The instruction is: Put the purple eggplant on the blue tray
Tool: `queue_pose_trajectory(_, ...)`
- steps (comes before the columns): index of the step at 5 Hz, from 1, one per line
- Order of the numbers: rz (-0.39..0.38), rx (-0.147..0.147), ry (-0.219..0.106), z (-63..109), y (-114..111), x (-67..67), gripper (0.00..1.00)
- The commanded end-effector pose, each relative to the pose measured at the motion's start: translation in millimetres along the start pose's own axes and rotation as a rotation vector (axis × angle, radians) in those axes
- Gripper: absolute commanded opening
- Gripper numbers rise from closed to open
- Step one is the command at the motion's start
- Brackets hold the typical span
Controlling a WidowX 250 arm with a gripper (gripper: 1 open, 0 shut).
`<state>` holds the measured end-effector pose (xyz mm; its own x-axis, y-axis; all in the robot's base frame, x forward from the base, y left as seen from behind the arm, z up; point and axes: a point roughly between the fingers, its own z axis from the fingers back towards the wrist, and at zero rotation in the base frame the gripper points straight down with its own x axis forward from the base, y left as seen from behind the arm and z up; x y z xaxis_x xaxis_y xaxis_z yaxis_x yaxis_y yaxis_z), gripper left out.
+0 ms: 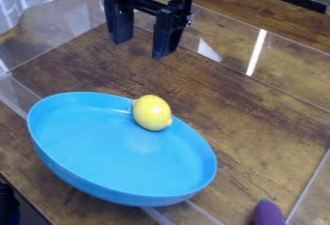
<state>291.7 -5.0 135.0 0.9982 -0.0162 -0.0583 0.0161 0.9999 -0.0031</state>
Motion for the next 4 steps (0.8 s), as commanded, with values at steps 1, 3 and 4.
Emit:
queue_pose_trajectory(1,-0.007,-0.001,0.013,-5.7,-2.2,0.5,1.0)
queue_pose_trajectory(3,-0.024,-0.002,0.036,-17.0,-7.1,2.0,1.0)
queue_pose_trajectory(4,-0.032,-0.002,0.047,-22.3,-9.6,2.6,1.0)
